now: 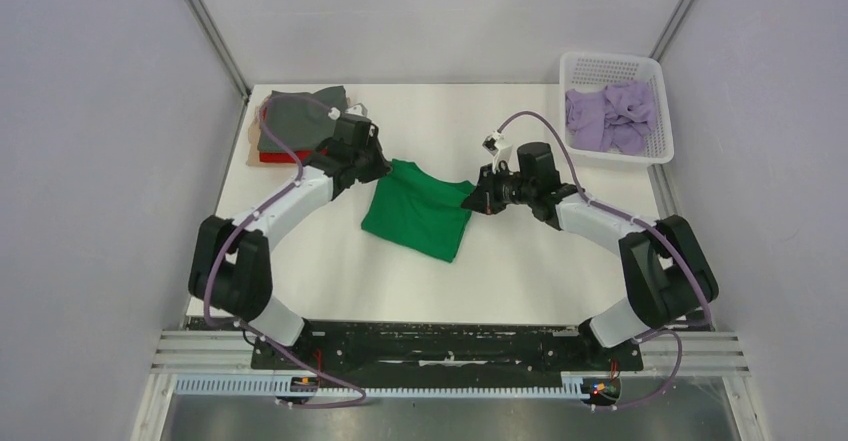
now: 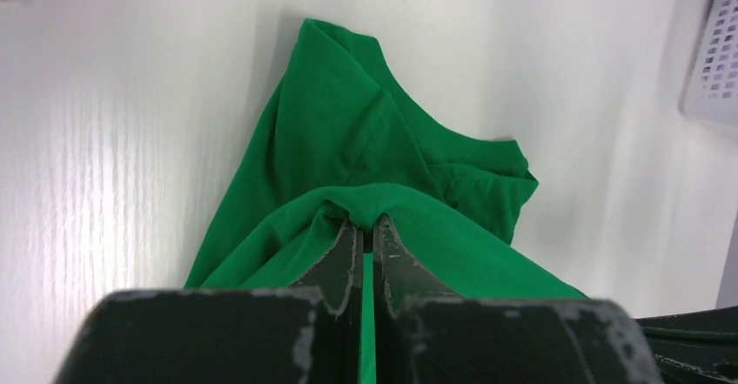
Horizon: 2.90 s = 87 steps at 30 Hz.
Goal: Fold and stack the t-shirts
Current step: Fold the long partially folded tshirt into a neat square, then smooth out wrinkles on the folded tshirt, then put the neatly folded tshirt into the corner of the board with the left arm
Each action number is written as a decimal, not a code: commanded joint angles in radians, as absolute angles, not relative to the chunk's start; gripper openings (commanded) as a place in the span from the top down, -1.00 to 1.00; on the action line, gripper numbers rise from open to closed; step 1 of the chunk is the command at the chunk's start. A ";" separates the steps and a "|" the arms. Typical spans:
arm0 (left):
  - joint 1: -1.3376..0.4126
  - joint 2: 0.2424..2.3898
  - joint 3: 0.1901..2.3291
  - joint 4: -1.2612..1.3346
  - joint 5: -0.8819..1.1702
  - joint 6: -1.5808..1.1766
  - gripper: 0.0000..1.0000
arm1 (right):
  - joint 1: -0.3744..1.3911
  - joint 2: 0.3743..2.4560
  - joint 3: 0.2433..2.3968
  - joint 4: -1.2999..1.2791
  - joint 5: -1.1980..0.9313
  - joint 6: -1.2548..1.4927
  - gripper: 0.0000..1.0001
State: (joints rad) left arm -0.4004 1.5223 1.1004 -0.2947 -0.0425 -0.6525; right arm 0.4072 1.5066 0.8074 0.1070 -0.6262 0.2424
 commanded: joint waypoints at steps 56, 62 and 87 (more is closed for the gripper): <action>-0.388 1.792 0.990 -0.182 0.204 -0.711 -0.99 | 0.385 1.849 0.843 0.247 -0.545 0.197 -0.96; -0.393 1.726 1.090 -0.256 0.127 -0.683 -0.99 | 0.390 1.760 0.887 0.222 -0.513 0.191 -0.96; -0.440 1.637 0.914 -0.316 0.036 -0.644 -0.83 | 0.370 1.257 0.558 0.290 -0.290 0.182 -0.96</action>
